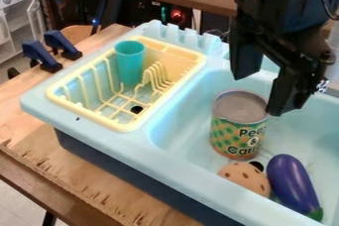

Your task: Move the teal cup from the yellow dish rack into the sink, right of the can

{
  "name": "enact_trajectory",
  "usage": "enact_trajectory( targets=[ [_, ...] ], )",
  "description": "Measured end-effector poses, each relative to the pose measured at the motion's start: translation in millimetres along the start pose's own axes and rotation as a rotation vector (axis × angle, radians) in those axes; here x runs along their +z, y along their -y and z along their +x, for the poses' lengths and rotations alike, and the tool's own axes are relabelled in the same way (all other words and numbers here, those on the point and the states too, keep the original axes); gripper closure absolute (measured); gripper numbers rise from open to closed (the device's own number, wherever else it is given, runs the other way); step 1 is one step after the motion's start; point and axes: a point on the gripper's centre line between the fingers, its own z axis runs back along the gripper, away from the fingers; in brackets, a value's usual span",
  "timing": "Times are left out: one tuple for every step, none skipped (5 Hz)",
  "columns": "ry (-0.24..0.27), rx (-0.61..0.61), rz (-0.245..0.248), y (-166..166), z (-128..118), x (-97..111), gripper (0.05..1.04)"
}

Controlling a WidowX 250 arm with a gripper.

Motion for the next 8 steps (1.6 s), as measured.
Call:
enact_trajectory(
  targets=[
    [-0.029, -0.002, -0.005, 1, -2, -8, 0.077],
    [-0.032, 0.060, 0.003, -25, -15, -9, 0.077],
    [-0.031, 0.114, 0.009, -50, -27, -8, 0.077],
    [-0.008, 0.140, 0.012, -68, -31, -4, 0.077],
    [0.023, 0.162, 0.031, -89, -29, 7, 0.077],
    [0.004, 0.210, 0.039, -110, -31, 8, 0.077],
    [-0.022, 0.257, 0.051, -125, -41, 9, 0.077],
    [-0.034, 0.318, 0.058, -140, -52, 9, 0.077]
  ],
)
